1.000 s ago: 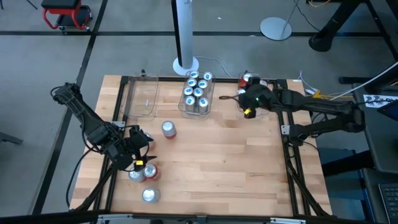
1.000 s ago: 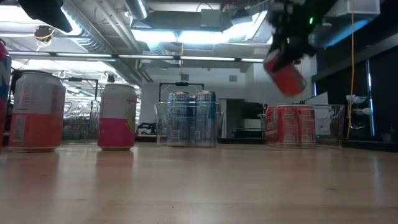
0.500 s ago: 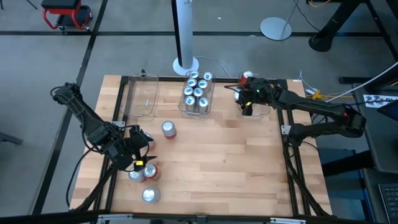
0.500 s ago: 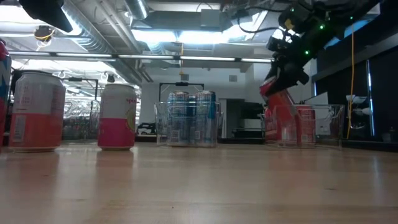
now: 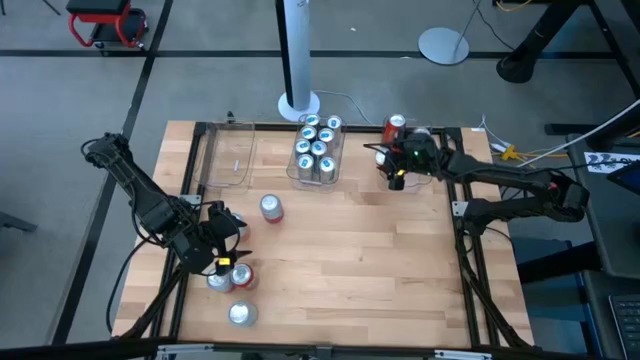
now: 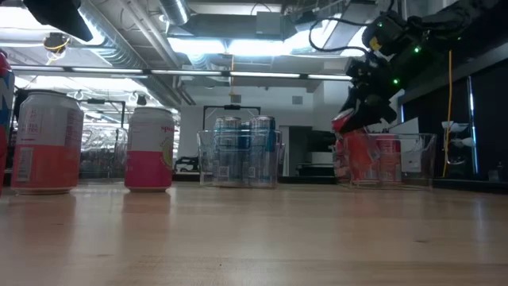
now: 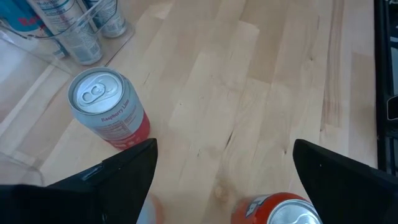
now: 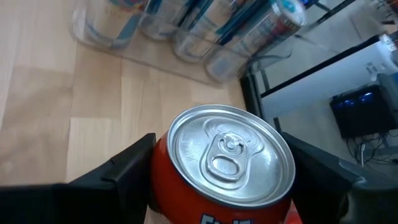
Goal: Sort soda cans
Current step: Put the orange soda can into the right transparent bin
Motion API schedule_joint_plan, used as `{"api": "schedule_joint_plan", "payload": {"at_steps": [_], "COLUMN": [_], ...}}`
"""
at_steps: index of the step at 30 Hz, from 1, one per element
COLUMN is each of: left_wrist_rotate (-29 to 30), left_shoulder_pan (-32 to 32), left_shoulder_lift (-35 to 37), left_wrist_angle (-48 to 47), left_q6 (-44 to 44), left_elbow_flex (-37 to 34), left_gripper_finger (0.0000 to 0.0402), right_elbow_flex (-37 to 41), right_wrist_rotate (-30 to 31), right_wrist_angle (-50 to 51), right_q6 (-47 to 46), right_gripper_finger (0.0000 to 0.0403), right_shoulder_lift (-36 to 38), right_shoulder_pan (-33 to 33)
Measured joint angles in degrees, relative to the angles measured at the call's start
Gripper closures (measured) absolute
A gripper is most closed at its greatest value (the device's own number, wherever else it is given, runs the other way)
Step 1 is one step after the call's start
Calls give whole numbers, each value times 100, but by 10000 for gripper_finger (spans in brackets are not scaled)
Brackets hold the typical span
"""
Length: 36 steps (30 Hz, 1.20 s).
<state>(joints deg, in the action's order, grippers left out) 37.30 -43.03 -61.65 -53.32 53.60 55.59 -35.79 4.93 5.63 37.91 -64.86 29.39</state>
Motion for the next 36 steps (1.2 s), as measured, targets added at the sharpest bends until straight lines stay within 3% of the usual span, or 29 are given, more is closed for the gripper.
{"api": "schedule_joint_plan", "payload": {"at_steps": [11, 36], "left_wrist_rotate": [0, 20], "left_shoulder_pan": [-1, 0], "left_shoulder_lift": [0, 0], "left_wrist_angle": [-1, -2], "left_q6": [47, 151], "left_elbow_flex": [0, -2], "left_gripper_finger": [39, 39], "right_elbow_flex": [866, 881], "right_wrist_rotate": [-285, -297], "right_wrist_angle": [-1623, -2028], "right_q6": [-315, -335], "right_gripper_finger": [113, 98], "right_shoulder_lift": [2, -356], "right_shoulder_pan": [7, -1]}}
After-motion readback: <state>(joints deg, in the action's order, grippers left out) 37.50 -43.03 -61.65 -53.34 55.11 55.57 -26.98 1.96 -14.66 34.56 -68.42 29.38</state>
